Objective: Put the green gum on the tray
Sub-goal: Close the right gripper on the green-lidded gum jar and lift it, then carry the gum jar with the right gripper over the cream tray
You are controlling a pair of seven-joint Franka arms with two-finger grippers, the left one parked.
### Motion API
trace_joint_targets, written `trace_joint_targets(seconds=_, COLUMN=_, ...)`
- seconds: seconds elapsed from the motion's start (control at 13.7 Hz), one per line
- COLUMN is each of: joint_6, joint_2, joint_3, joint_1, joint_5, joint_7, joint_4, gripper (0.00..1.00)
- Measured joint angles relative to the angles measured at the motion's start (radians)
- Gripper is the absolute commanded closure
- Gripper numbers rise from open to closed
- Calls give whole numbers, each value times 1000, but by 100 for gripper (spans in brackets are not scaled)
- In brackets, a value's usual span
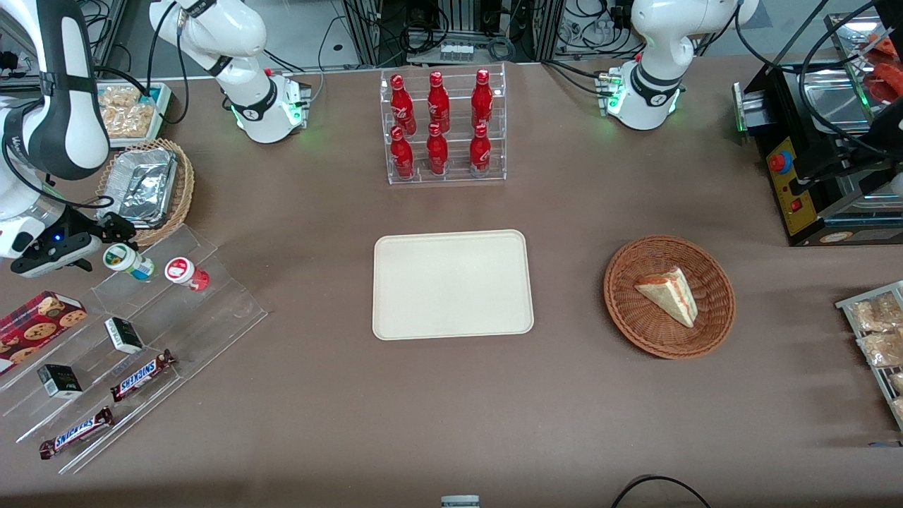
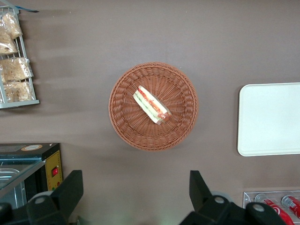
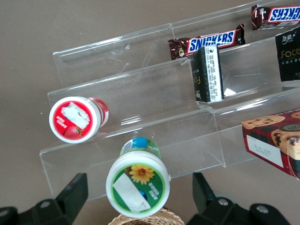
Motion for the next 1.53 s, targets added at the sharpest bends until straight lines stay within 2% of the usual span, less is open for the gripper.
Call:
trace_joint_targets(seconds=0.36, joint_6=16, joint_2=20, joint_3=0, joint_1=0, joint_5=0, joint_7=0, joint_4=-1, gripper=2)
trace_joint_targets(seconds=0.51, joint_6=20, joint_2=24, joint_3=0, joint_1=0, joint_5=0, joint_7=0, joint_4=-1, gripper=9)
trace_joint_targets(seconds=0.58, joint_6=21, joint_2=24, joint_3=0, joint_1=0, joint_5=0, joint_7=0, joint_4=-1, gripper=24)
trace_joint_targets(seconds=0.66, joint_6=22, joint_2=24, joint_3=0, joint_1=0, joint_5=0, joint_7=0, joint_4=-1, gripper=51)
trace_joint_targets(seconds=0.73, joint_6=23, joint_2=24, joint_3=0, joint_1=0, joint_5=0, joint_7=0, joint_4=-1, gripper=74)
trace_joint_targets(seconds=0.8, joint_6=23, joint_2=24, joint_3=0, joint_1=0, joint_5=0, joint_7=0, joint_4=-1, gripper=90)
trace_joint_targets(seconds=0.88, joint_6=23, joint_2=24, joint_3=1, joint_1=0, joint_5=0, joint_7=0, joint_4=-1, gripper=100)
trace_joint_targets(seconds=1.31, joint_6=11, joint_2=21, joint_3=3, joint_1=0, joint_5=0, joint_7=0, joint_4=9, gripper=100)
trace_joint_targets(seconds=1.53, joint_6=-126, joint_2=7, joint_3=14, joint_1=5, joint_5=2, joint_7=2, joint_4=97, gripper=100)
